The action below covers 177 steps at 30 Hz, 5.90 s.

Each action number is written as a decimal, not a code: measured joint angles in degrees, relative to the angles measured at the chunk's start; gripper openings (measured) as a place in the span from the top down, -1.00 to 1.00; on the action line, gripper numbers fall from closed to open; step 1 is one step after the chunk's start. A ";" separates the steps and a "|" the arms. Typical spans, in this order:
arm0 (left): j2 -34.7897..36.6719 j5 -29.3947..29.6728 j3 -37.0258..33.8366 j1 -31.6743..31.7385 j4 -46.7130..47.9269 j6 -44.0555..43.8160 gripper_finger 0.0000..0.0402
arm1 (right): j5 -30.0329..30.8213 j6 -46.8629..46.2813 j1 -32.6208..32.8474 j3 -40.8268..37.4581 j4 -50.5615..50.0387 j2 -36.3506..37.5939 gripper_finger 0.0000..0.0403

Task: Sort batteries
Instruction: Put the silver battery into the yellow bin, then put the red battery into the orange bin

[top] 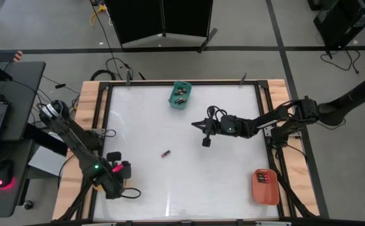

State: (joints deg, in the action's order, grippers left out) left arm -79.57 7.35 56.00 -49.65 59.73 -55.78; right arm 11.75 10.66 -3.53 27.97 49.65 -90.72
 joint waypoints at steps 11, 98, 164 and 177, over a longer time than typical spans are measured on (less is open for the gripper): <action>4.80 -2.83 -12.33 0.02 -8.90 0.16 0.72 | 0.00 -1.43 0.02 0.00 -0.46 0.00 0.91; -13.17 16.69 -15.95 29.02 -53.89 22.73 0.03 | 0.07 -3.50 -0.90 0.00 -1.93 -0.02 0.89; -1.18 11.26 -15.97 34.09 -98.86 57.91 0.76 | -12.94 -9.96 11.86 0.00 22.37 2.87 0.36; -6.05 7.34 -14.06 37.53 -101.35 57.08 0.76 | -12.63 -9.41 11.93 0.02 22.72 2.87 0.20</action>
State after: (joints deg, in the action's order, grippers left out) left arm -85.62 14.69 41.94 -12.12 -41.62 1.30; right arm -0.89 1.26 8.40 27.99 72.38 -87.85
